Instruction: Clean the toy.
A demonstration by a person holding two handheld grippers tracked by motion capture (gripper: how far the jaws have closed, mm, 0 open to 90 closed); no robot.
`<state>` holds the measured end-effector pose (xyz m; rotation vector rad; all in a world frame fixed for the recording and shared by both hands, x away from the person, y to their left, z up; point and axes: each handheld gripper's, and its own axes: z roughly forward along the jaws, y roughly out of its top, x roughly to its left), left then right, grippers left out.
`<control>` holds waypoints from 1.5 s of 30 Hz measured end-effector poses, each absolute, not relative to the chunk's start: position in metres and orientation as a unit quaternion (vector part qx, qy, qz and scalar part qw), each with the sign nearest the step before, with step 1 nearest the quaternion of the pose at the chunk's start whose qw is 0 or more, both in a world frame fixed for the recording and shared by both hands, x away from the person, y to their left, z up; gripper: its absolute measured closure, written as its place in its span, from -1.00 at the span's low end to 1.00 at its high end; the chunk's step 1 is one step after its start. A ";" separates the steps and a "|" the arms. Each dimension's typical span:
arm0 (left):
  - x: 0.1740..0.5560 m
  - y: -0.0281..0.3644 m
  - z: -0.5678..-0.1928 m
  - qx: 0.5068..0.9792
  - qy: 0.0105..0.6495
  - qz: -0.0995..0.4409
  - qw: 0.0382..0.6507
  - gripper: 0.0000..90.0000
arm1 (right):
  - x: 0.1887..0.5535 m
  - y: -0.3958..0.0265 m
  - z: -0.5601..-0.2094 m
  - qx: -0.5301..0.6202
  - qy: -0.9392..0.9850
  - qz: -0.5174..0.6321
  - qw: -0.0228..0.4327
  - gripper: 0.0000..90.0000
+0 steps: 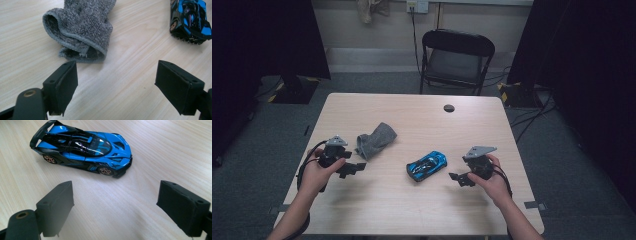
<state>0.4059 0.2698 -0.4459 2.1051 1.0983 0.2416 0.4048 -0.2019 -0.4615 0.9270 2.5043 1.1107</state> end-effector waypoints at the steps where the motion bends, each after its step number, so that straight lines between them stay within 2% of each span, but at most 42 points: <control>1: 0.405 0.270 -0.446 0.820 0.428 0.091 0.368 -0.60 | 0.405 -0.203 -0.462 0.318 0.859 0.381 0.125 -0.71; 45: 0.366 0.290 -0.477 0.821 0.432 0.077 0.364 -0.60 | 0.382 -0.243 -0.472 0.337 0.854 0.376 0.125 -0.71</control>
